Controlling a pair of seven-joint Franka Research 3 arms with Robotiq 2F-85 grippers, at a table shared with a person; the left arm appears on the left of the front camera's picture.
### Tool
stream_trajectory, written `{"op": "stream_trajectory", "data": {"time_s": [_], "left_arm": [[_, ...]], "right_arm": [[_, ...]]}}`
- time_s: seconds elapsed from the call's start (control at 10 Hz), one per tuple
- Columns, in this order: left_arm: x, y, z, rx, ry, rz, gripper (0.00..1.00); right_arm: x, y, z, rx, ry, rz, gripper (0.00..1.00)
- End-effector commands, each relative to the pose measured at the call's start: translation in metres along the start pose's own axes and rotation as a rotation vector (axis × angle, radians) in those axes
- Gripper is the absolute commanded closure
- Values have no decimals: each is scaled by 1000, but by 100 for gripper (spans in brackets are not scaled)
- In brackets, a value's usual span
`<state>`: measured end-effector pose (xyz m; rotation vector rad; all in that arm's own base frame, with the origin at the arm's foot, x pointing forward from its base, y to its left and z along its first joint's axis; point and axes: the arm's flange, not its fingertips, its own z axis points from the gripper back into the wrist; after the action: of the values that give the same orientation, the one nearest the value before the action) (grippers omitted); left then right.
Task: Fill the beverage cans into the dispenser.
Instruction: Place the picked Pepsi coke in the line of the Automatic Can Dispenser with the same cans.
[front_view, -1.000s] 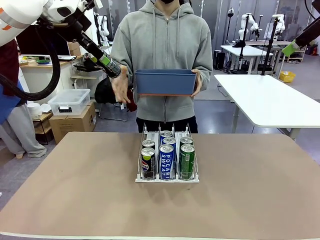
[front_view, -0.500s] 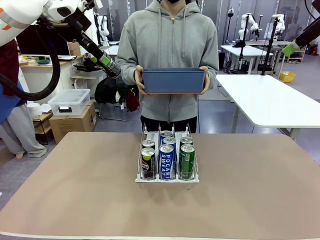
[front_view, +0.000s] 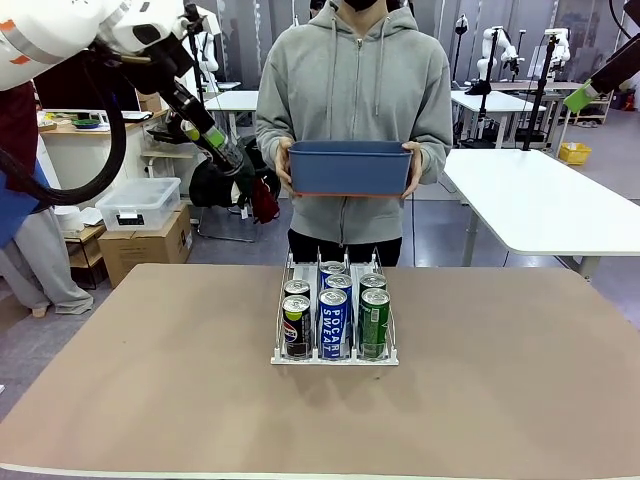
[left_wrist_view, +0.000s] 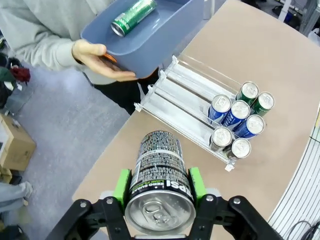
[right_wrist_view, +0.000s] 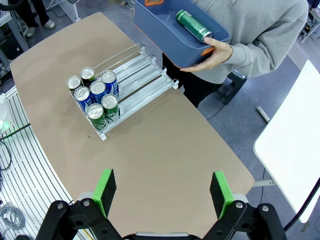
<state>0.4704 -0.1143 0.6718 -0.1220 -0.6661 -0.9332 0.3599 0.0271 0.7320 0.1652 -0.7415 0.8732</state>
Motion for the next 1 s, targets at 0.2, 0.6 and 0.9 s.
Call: {"op": "stream_trajectory", "data": {"time_s": [0.2,0.6,0.9], "left_arm": [[-17,-62,-3,19,106,43,42],[-30,-112,-17,-56,146,41,42],[-26,-126,-12,-64,204,-49,42]], "right_arm": [[0,0,-1,0,1,0,0],[0,0,-1,0,1,0,0],[0,0,-1,0,1,0,0]]}}
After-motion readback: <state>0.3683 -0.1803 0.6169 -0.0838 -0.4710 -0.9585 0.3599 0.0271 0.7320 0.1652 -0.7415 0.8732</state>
